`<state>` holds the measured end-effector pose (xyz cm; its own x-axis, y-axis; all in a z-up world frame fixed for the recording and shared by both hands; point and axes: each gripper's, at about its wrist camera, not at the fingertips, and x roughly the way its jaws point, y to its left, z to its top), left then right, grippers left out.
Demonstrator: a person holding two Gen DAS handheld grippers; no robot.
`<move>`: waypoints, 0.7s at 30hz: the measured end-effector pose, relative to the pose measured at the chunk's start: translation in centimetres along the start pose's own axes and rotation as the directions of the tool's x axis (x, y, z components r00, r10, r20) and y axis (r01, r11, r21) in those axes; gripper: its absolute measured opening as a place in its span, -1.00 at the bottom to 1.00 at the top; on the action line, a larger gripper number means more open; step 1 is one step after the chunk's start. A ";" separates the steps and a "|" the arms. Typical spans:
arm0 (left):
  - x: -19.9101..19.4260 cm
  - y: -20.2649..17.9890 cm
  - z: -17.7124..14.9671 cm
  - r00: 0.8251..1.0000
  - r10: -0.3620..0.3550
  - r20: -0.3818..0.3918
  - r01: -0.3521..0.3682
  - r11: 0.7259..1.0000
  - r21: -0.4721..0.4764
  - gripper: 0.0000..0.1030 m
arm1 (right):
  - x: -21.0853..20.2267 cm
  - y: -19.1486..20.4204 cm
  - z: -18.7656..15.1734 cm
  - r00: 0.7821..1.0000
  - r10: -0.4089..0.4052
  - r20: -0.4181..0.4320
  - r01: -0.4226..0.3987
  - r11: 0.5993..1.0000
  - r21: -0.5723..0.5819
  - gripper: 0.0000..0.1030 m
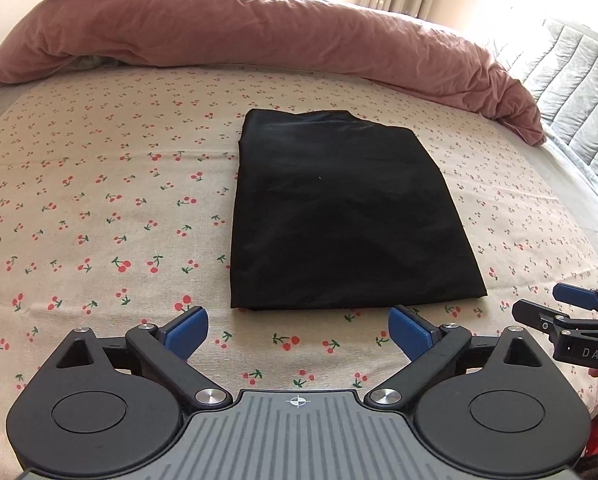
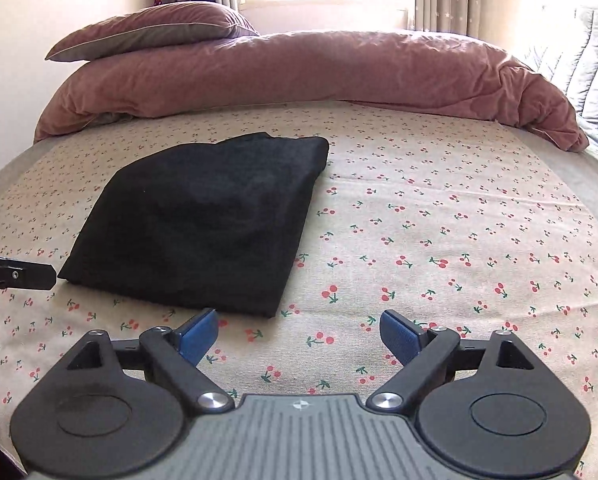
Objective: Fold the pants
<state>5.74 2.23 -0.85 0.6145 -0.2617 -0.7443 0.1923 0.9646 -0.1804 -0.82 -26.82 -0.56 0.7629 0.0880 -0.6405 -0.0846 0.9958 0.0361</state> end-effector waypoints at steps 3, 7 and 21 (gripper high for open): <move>-0.7 -0.1 -0.2 1.000 0.010 0.012 -0.010 1.000 -0.008 0.96 | -0.3 0.2 0.3 1.000 0.011 0.007 -0.011 1.000 0.020 0.86; -1.4 -0.2 -0.5 0.999 0.034 0.035 -0.034 0.999 -0.021 1.00 | -0.5 0.1 0.1 1.000 0.014 -0.002 -0.014 0.997 0.075 0.92; -1.7 0.8 -0.9 0.988 0.156 0.020 -0.155 0.987 -0.052 1.00 | -0.4 1.2 0.6 1.000 -0.008 -0.005 0.008 0.993 0.117 0.99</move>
<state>4.18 3.45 -0.33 0.6518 -0.1085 -0.7506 0.0547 0.9939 -0.0962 -0.81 -25.64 0.18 0.7601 0.0803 -0.6448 -0.0028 0.9927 0.1203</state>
